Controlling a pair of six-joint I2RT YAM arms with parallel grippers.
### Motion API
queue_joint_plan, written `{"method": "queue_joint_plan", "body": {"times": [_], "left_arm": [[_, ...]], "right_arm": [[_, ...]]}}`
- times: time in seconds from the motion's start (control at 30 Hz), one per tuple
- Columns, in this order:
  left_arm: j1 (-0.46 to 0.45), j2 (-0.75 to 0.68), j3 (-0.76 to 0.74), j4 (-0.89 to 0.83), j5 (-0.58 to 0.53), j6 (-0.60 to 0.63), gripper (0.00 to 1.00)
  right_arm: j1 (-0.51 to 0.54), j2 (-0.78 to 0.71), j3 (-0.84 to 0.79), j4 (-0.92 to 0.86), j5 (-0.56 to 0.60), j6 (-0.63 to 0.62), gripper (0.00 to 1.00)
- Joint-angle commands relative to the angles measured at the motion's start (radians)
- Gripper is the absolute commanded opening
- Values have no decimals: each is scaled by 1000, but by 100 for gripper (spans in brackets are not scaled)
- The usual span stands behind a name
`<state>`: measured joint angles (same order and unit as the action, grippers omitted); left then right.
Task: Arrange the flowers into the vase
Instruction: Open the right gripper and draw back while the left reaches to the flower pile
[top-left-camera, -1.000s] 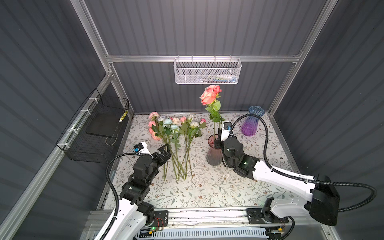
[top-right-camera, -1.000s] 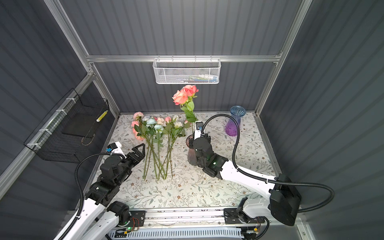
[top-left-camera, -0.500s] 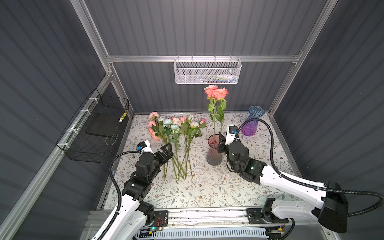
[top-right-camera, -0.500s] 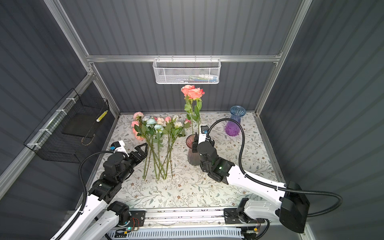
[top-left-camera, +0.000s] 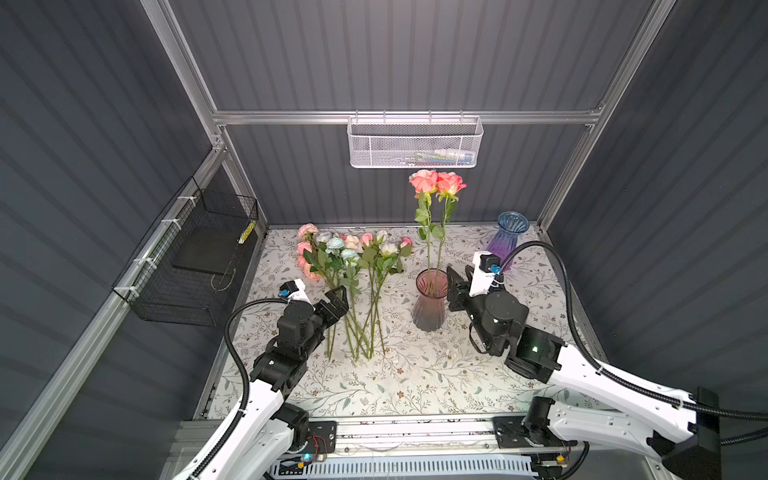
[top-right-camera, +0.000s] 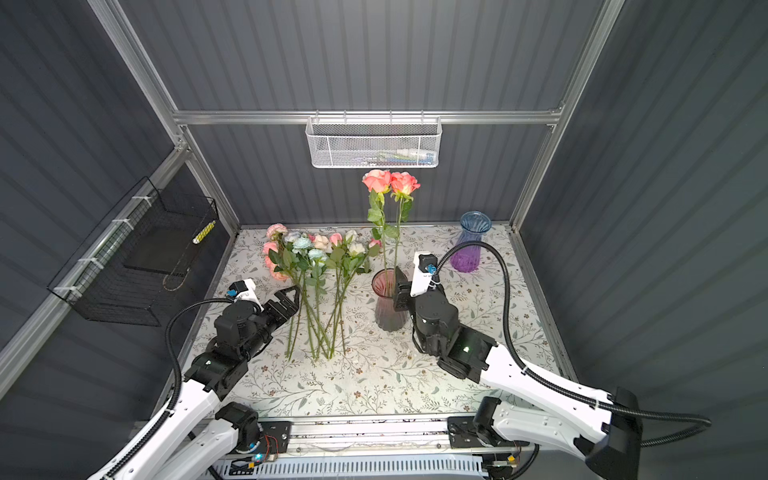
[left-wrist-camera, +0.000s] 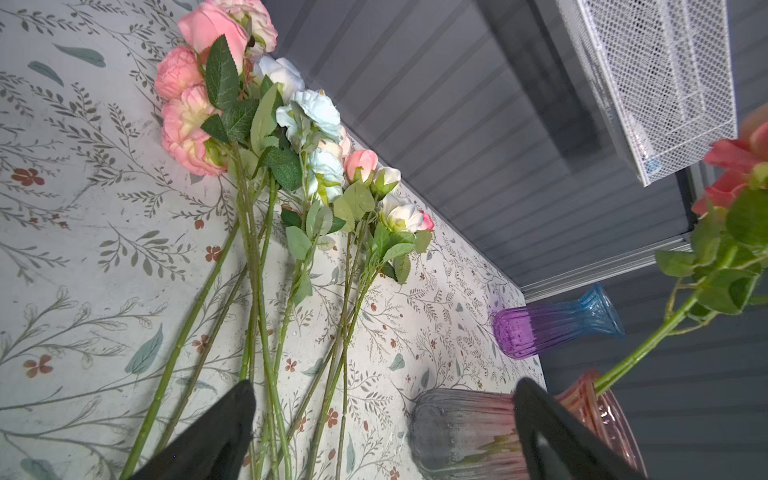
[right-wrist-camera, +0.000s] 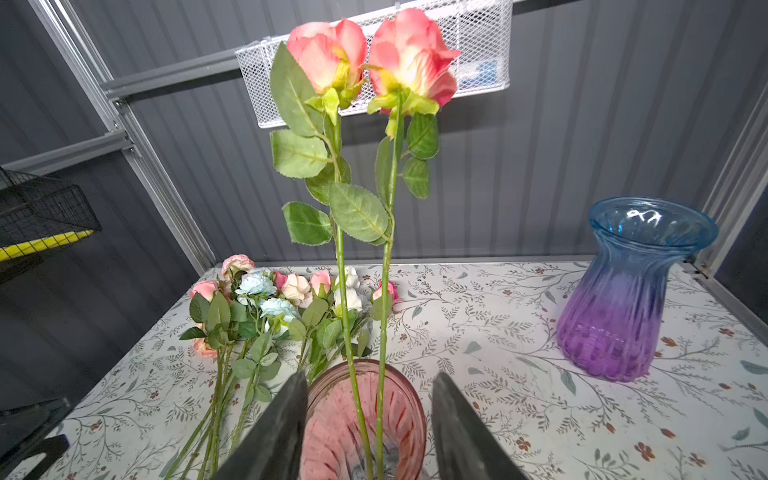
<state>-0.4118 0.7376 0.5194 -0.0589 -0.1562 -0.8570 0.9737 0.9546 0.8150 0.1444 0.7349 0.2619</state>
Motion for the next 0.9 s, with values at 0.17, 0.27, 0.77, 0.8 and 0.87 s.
{"method": "queue_joint_plan", "body": {"times": [0.17,0.27,0.77,0.8,0.87], "left_arm": [[-4,310,219,-173,50,152,75],[-3,490,375,-297,65,229,60],[41,692,604,-439,-126,270,38],[56,698,607,-438,-117,267,38],[73,717,615,-428,-80,264,35]], "right_arm": [[-3,-175,-140,-177,91,105,49],[-18,-211,-177,-273,76,184,44],[-35,-383,-292,-381,30,262,34],[-35,-388,-297,-383,30,264,34],[-35,-396,-304,-388,27,266,34]]}}
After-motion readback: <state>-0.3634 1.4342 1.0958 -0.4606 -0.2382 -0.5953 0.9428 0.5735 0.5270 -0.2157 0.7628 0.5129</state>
